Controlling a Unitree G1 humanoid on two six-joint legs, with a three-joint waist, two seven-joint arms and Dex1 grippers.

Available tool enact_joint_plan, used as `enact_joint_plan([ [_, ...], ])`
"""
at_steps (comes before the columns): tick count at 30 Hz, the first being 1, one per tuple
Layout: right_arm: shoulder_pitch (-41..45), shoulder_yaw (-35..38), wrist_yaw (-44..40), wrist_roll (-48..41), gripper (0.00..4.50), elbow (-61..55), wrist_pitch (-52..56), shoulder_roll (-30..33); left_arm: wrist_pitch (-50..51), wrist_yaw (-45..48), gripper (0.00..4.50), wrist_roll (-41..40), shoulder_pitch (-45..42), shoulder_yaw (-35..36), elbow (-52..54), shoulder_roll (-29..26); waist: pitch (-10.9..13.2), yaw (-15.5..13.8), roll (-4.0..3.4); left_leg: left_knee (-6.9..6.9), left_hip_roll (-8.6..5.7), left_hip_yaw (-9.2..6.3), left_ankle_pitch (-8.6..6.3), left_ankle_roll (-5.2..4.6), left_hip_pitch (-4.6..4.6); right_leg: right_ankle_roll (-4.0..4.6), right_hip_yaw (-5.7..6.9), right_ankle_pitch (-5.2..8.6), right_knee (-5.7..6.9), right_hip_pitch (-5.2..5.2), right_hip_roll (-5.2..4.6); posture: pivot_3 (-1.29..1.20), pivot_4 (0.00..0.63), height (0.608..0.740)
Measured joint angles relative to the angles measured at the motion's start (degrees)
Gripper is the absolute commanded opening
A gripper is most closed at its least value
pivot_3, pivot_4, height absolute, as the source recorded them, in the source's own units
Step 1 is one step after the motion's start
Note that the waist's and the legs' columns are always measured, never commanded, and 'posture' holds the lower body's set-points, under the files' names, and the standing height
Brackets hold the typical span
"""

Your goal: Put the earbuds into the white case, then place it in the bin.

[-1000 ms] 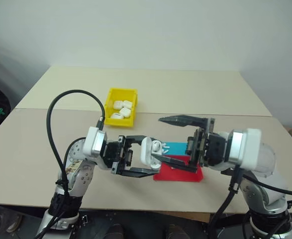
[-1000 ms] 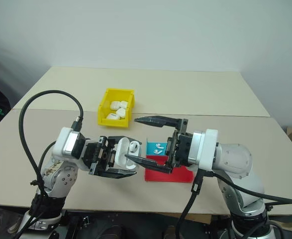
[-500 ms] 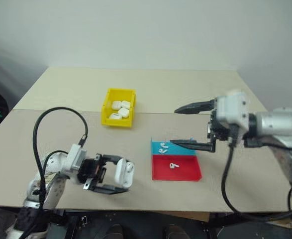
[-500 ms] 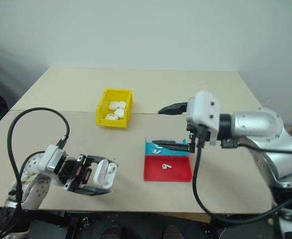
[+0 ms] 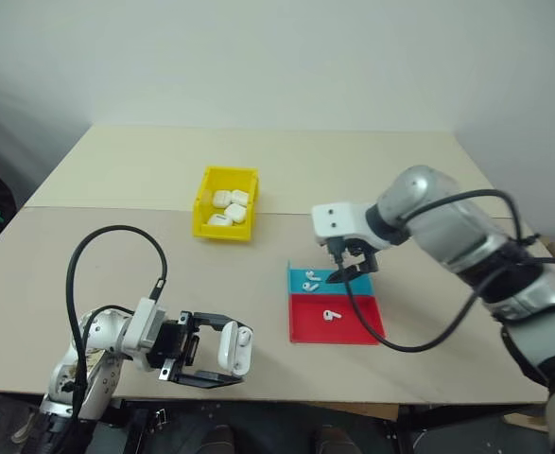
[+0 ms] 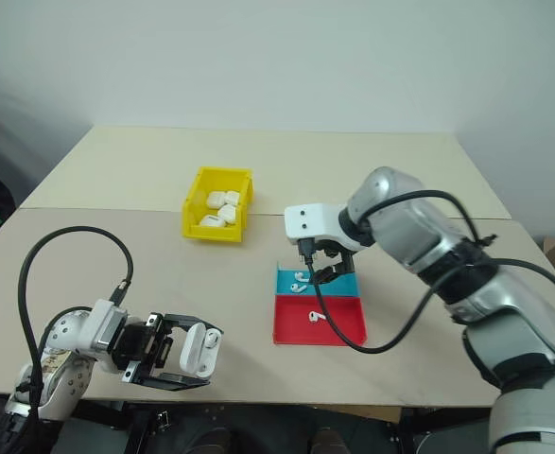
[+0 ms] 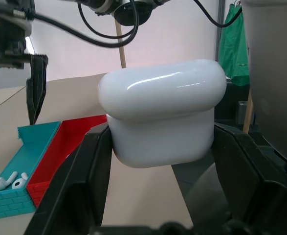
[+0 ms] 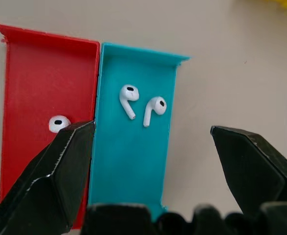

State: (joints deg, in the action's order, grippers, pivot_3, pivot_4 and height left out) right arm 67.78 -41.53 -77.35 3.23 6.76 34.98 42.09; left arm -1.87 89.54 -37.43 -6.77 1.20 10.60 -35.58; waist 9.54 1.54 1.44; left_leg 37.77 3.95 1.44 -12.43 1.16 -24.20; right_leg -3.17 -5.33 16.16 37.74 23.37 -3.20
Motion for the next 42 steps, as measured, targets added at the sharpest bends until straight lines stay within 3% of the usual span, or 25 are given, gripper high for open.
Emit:
enact_joint_plan([
  [2, 1.1, -0.8, -0.2, 2.3, 4.22, 3.3, -0.1, -2.4, -0.9, -0.2, 2.82, 0.4, 0.2, 0.0, 0.0, 0.2, 0.0, 0.0, 0.00, 0.00, 0.00, 0.01, 0.00, 0.00, 0.00, 0.00, 0.00, 0.00, 0.03, 0.02, 0.00, 0.00, 0.150, 0.740],
  [5, 2.4, -0.9, -0.1, 4.9, 3.48, 7.6, -1.2, -5.4, -1.5, -0.7, 2.82, 1.0, 0.6, -0.1, 0.1, 0.6, 0.0, -0.2, -0.01, 0.00, 0.00, 0.01, 0.00, 0.00, 0.00, 0.00, 0.00, 0.00, 0.04, 0.02, 0.01, 0.00, 0.150, 0.740],
  [16, 3.1, -0.9, -0.3, 10.4, 3.48, 17.9, -4.9, -13.1, -2.6, -2.5, 2.82, 2.2, 0.9, -0.8, 0.3, 2.0, 0.0, -0.3, -0.02, 0.00, 0.00, 0.02, 0.00, 0.00, 0.01, 0.01, 0.00, 0.00, 0.13, 0.04, 0.01, 0.00, 0.150, 0.740],
  [19, 3.1, -0.8, -0.2, 11.4, 2.58, 19.6, -5.2, -14.1, -3.1, -2.7, 2.82, 2.6, 1.2, -1.0, 0.7, 2.0, 0.0, -0.3, -0.02, 0.00, 0.00, 0.02, 0.00, 0.01, 0.01, 0.01, 0.00, 0.00, 0.14, 0.05, 0.01, 0.00, 0.150, 0.740],
  [42, 1.4, -0.3, 2.3, 14.9, 2.58, 25.5, -6.3, -18.1, -4.2, -3.2, 2.82, 3.8, 1.4, -1.3, 0.8, 2.1, 0.0, -0.2, -0.03, 0.00, 0.00, 0.03, 0.00, 0.01, 0.02, 0.01, -0.01, 0.00, 0.18, 0.06, 0.02, 0.00, 0.150, 0.740],
])
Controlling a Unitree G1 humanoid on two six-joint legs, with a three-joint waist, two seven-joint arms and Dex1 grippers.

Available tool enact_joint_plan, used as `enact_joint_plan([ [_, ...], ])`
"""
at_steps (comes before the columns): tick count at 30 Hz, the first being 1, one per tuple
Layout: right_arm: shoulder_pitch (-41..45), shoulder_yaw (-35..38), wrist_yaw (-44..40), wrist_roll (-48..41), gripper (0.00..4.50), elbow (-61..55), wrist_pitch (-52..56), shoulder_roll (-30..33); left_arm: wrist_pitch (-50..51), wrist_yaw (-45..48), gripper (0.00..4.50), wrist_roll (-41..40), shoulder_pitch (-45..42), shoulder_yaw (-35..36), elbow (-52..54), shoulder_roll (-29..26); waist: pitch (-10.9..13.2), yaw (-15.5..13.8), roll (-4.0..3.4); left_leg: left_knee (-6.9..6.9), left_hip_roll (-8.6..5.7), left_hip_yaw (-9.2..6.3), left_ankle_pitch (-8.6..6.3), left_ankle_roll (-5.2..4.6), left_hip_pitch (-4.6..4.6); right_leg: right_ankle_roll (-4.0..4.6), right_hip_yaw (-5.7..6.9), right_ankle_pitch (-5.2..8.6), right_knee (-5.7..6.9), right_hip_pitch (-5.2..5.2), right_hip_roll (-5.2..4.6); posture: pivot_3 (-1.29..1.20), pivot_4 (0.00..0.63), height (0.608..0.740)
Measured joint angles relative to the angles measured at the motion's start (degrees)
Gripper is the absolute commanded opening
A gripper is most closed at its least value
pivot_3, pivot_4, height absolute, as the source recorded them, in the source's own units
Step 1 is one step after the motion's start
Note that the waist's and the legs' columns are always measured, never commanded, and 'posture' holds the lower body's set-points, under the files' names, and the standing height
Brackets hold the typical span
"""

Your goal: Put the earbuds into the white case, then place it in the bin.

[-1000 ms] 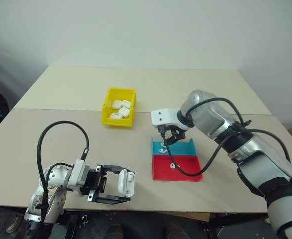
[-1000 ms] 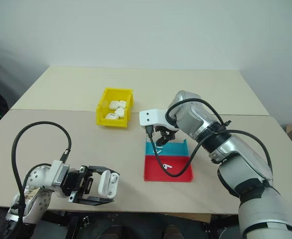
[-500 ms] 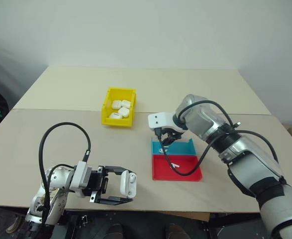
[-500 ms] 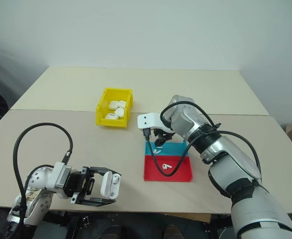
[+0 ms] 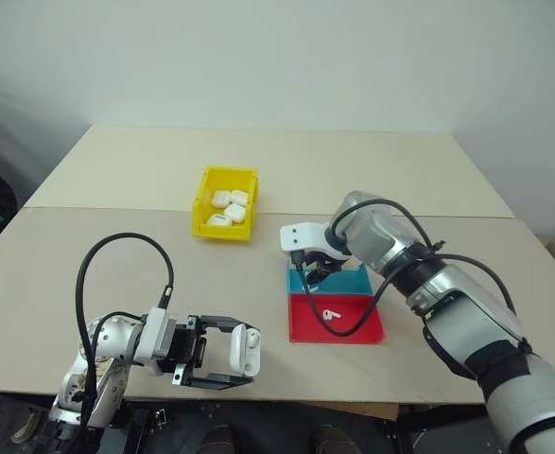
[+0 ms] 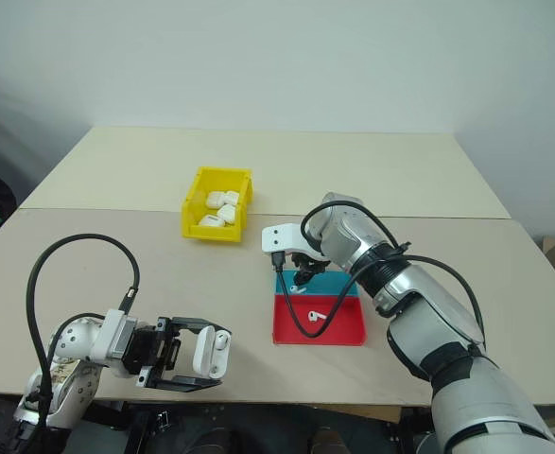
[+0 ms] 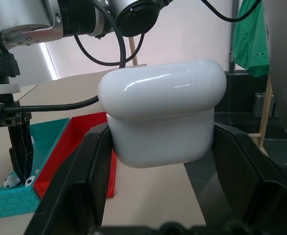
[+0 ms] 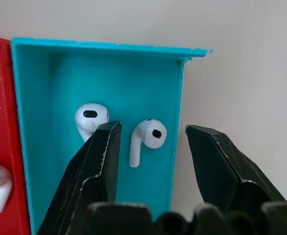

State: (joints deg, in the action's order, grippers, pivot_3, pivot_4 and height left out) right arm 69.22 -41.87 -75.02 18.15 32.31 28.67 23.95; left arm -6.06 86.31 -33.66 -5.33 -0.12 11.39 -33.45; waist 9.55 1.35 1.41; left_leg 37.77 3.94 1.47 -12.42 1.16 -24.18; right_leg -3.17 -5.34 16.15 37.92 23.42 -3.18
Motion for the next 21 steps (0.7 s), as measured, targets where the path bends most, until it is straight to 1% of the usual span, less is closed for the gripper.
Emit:
enact_joint_plan([
  [12, -0.1, 0.3, 0.4, 1.5, 2.58, 1.0, -0.7, -0.5, -0.1, -0.2, 2.82, 0.3, 0.0, 0.0, 0.0, 0.0, 0.0, 0.1, 0.00, 0.00, 0.00, 0.00, 0.00, 0.00, 0.00, 0.00, 0.00, 0.00, 0.00, 0.00, 0.00, 0.00, 0.150, 0.740],
  [15, -0.2, 0.3, 0.6, 2.0, 2.03, 1.0, -0.8, -0.5, -0.2, -0.2, 2.82, 0.4, 0.0, -0.1, 0.0, 0.0, 0.0, 0.1, 0.00, 0.00, 0.00, 0.00, 0.00, 0.00, 0.00, 0.00, 0.00, 0.00, 0.00, 0.00, 0.00, 0.00, 0.150, 0.740],
  [17, -0.3, 0.3, 0.5, 2.0, 1.42, 0.9, -0.8, -0.5, -0.2, -0.2, 2.82, 0.4, 0.0, -0.1, 0.0, 0.0, 0.0, 0.1, 0.00, 0.00, 0.00, 0.00, 0.00, 0.00, 0.00, 0.00, 0.00, 0.00, 0.00, 0.00, 0.00, 0.00, 0.150, 0.740],
  [21, -0.6, 0.4, 0.2, 2.2, 1.42, 0.4, -0.9, -0.3, -0.2, -0.1, 2.82, 0.5, 0.0, -0.1, 0.0, 0.0, 0.0, 0.1, 0.00, 0.00, 0.00, 0.00, 0.00, 0.00, 0.01, 0.00, 0.00, 0.00, 0.01, 0.00, 0.00, 0.00, 0.150, 0.740],
])
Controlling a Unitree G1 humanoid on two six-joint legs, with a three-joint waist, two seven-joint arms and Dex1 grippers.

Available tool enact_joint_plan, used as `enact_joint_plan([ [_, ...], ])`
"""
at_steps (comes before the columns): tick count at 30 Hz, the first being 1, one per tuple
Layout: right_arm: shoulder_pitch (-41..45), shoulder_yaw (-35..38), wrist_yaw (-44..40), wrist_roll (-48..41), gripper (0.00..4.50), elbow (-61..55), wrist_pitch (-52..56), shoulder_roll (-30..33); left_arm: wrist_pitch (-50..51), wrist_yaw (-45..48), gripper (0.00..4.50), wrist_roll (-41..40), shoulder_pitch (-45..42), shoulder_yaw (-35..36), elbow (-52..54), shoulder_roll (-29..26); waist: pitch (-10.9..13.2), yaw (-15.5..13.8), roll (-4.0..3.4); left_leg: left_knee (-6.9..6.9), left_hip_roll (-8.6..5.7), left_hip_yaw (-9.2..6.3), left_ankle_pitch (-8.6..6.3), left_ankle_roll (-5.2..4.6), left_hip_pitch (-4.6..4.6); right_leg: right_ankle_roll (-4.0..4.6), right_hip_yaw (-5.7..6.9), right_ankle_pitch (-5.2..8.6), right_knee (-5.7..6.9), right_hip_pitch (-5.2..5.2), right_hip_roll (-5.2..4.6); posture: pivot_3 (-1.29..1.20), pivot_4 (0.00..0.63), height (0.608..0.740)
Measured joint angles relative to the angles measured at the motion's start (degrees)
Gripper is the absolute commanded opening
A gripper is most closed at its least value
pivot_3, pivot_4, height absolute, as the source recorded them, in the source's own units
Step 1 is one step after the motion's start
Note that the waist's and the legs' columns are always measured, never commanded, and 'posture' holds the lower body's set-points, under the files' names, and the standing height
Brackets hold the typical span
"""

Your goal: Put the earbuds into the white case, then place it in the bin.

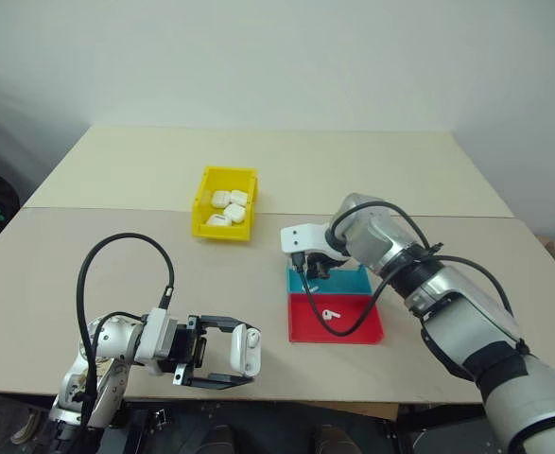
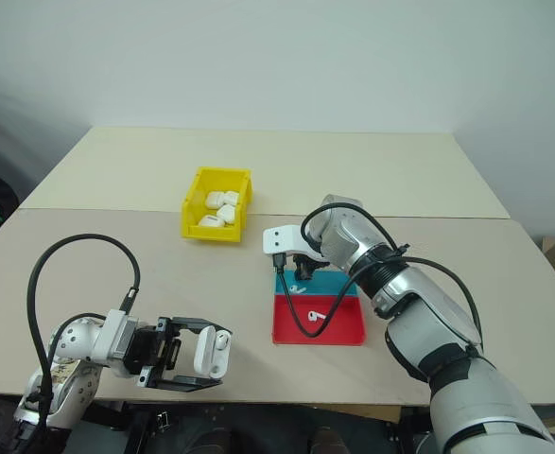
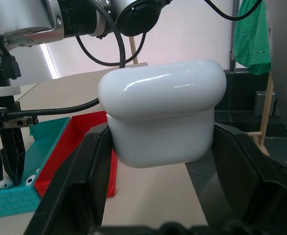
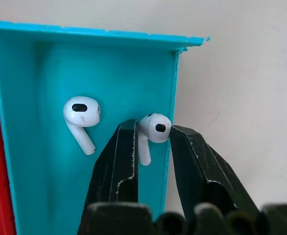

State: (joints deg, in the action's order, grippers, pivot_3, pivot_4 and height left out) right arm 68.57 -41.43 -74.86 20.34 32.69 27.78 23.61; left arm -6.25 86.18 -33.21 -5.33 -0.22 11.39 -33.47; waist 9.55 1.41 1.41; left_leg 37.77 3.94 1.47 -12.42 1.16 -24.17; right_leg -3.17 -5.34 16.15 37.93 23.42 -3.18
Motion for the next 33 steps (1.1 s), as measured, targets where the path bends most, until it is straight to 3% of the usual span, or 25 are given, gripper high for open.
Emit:
enact_joint_plan([
  [13, -0.6, 0.2, 0.0, 0.5, 1.42, -0.9, -0.3, 0.1, 0.0, 0.0, 2.82, 0.4, 0.0, 0.0, 0.0, -0.1, 0.0, 0.6, 0.00, 0.00, 0.00, 0.00, 0.00, 0.00, 0.00, 0.00, 0.00, 0.00, 0.01, 0.00, 0.00, 0.00, 0.150, 0.740],
  [15, -0.6, 0.3, 0.0, 0.7, 1.04, -0.9, -0.5, 0.1, 0.0, 0.0, 2.82, 0.4, 0.0, 0.0, 0.0, -0.1, 0.0, 0.7, 0.00, 0.00, 0.00, 0.00, 0.00, 0.00, 0.00, 0.00, 0.00, 0.00, 0.01, -0.01, 0.00, 0.00, 0.150, 0.740],
  [27, -1.9, 1.6, 0.0, 1.0, 1.04, -2.7, -1.4, 0.4, 0.0, 0.0, 2.82, 0.4, 0.0, 0.0, 0.0, -0.1, 0.0, 1.0, 0.00, 0.00, 0.00, -0.01, 0.00, 0.00, 0.02, 0.00, 0.00, 0.00, 0.02, -0.03, 0.00, 0.00, 0.150, 0.740],
  [33, -2.2, 8.6, 0.0, -2.0, 1.04, -9.6, 4.1, 3.0, 1.1, -1.3, 2.82, -0.9, -1.4, 0.0, 0.4, 0.3, 0.0, 0.8, -0.01, 0.00, 0.00, -0.03, 0.00, 0.00, -0.02, 0.00, 0.00, 0.00, 0.02, 0.00, -0.01, 0.00, 0.150, 0.740],
])
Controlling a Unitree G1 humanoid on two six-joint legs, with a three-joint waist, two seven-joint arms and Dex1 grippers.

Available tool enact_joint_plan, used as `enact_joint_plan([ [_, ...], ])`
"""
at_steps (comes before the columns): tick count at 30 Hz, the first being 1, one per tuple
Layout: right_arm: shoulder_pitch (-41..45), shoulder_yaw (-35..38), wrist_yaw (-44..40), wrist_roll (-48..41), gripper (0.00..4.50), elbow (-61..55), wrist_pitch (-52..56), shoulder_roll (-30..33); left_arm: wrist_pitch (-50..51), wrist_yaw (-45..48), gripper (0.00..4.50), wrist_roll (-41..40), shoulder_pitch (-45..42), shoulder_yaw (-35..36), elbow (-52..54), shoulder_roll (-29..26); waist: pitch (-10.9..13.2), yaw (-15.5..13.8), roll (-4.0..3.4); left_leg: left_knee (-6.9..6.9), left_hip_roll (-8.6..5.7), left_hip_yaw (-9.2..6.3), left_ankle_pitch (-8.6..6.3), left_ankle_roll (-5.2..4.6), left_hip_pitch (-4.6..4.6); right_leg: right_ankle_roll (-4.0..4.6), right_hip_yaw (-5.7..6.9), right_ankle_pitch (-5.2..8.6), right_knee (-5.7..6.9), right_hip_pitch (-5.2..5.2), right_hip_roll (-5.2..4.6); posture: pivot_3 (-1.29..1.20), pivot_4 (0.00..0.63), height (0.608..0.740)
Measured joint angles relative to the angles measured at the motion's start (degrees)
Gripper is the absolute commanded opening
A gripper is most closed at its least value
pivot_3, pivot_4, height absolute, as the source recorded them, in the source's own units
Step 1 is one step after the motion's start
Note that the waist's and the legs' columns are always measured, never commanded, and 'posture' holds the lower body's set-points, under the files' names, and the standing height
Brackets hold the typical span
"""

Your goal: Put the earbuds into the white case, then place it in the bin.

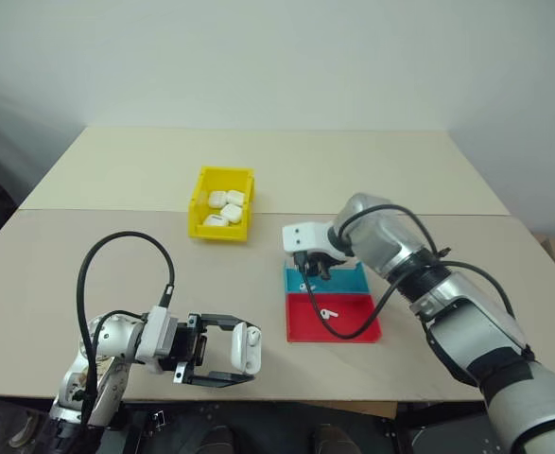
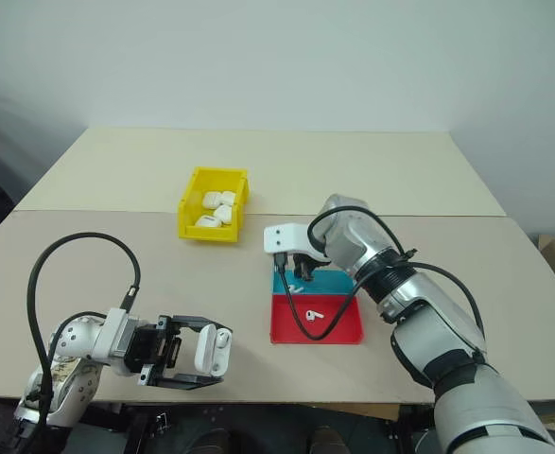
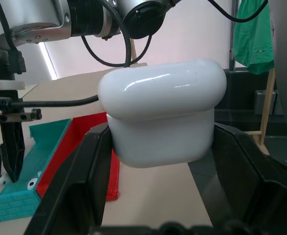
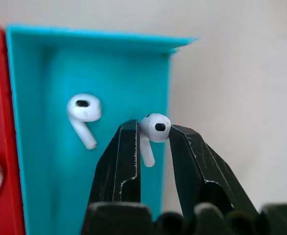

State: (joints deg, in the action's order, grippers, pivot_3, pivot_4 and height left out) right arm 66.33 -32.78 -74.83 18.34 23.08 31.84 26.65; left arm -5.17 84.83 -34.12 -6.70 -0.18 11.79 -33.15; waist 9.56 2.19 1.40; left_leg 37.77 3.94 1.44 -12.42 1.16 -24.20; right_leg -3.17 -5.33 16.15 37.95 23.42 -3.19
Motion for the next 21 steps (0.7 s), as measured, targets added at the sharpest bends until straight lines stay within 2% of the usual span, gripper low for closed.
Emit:
enact_joint_plan([
  [6, -2.6, 20.4, 0.9, -10.9, 1.04, -22.3, 17.3, 7.3, 3.4, -3.8, 2.82, -4.2, -7.4, -0.7, 2.9, 3.5, 0.0, -1.5, 0.00, 0.03, -0.01, -0.10, 0.00, 0.00, -0.04, -0.01, 0.11, 0.00, -0.11, -0.09, -0.01, 0.00, 0.150, 0.740],
  [11, -11.1, 36.1, 3.2, -21.4, 1.04, -42.2, 30.7, 10.7, 7.6, -10.5, 2.82, -2.2, -15.9, -3.6, 2.7, 7.7, 0.0, -1.8, 0.01, 0.06, -0.06, -0.17, 0.00, 0.00, -0.02, -0.05, 0.14, -0.03, -0.21, -0.23, -0.01, 0.00, 0.150, 0.740],
  [15, -12.3, 51.1, 5.2, -30.7, 1.04, -55.7, 48.5, 9.4, 13.5, -16.8, 2.82, -3.3, -20.7, -4.0, 3.3, 9.6, 0.0, -1.2, -0.02, 0.05, -0.05, -0.23, 0.00, -0.01, 0.01, -0.05, 0.10, -0.02, -0.17, -0.22, 0.03, 0.00, 0.150, 0.740],
  [17, -11.2, 59.1, 6.9, -35.2, 1.04, -59.9, 56.2, 6.3, 16.7, -19.1, 2.82, -3.8, -21.8, -4.4, 4.3, 9.6, 0.0, -0.9, -0.02, 0.05, -0.06, -0.24, 0.00, -0.01, 0.04, -0.04, 0.09, -0.03, -0.12, -0.23, 0.04, 0.00, 0.150, 0.740],
  [21, -11.6, 68.9, 11.4, -45.8, 1.04, -63.5, 60.0, 0.3, 22.0, -22.7, 2.82, -5.6, -23.8, -4.5, 7.8, 9.6, 0.0, -1.0, -0.02, 0.05, -0.09, -0.26, 0.00, -0.01, 0.10, -0.05, 0.10, -0.02, -0.06, -0.29, 0.03, 0.00, 0.150, 0.740],
])
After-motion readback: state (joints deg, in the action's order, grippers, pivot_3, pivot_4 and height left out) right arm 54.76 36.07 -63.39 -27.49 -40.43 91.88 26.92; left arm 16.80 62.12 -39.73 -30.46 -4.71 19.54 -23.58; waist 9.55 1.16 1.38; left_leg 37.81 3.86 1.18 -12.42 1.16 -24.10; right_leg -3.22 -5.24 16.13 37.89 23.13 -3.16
